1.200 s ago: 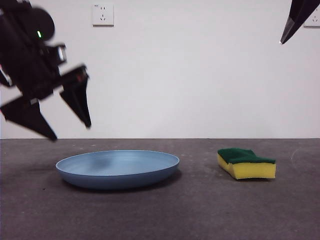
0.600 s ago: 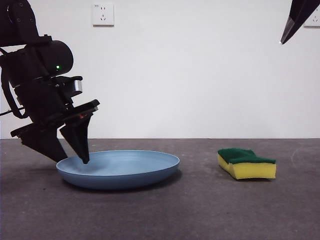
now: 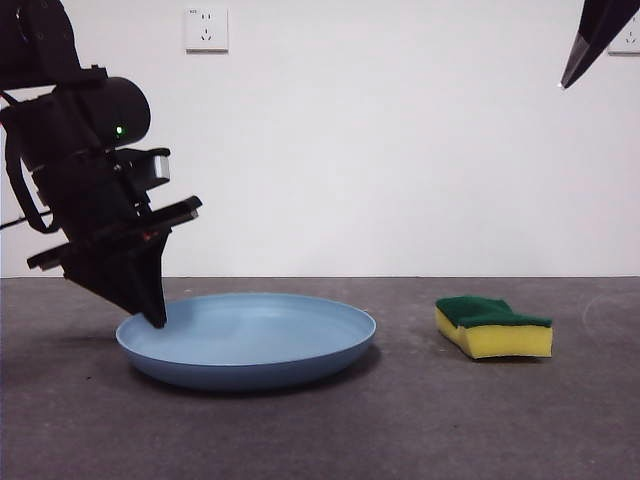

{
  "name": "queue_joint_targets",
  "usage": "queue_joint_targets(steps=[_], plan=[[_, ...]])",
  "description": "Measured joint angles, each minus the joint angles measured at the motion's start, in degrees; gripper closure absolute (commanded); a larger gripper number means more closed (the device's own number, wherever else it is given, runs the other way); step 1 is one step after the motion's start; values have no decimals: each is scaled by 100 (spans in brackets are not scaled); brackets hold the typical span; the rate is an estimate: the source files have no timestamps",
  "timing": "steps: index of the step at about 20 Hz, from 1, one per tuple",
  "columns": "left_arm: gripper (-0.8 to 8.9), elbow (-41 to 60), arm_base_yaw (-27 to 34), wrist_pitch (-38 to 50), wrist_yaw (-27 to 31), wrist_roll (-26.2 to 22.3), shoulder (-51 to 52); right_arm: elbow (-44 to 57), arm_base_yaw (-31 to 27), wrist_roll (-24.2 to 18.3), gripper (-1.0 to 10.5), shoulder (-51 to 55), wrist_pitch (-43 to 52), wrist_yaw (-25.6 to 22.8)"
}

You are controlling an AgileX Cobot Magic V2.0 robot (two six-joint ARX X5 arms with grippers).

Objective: Pick up the plate,pick up the cloth,clean the plate with the cloth

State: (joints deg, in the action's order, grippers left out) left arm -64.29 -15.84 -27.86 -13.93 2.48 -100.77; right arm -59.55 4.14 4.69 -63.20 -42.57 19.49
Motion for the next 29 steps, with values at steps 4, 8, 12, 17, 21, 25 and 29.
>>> queue_joint_targets(steps=[4,8,12,17,21,25,29], plan=[[822,0,0,2,72,-57,1071,-2,529,-2,474,-258,33,-26],[822,-2,-2,-219,94,-57,2159,-96,1134,-20,474,-1043,122,-713],[822,-2,-2,-625,210,-59,3034,-160,1449,-22,477,-1989,737,-981],[822,-2,-2,-1104,232,-98,3604,-258,1615,-22,478,-3005,1307,-1246],[822,-2,-2,-1283,234,-101,3687,-258,1650,-20,530,-3617,1532,-1394],[822,-2,-2,-1381,234,-136,3685,-260,1650,-20,634,-3875,1668,-1399],[822,-2,-2,-1434,258,-205,3683,-260,1648,-22,963,-3880,1687,-1438]])
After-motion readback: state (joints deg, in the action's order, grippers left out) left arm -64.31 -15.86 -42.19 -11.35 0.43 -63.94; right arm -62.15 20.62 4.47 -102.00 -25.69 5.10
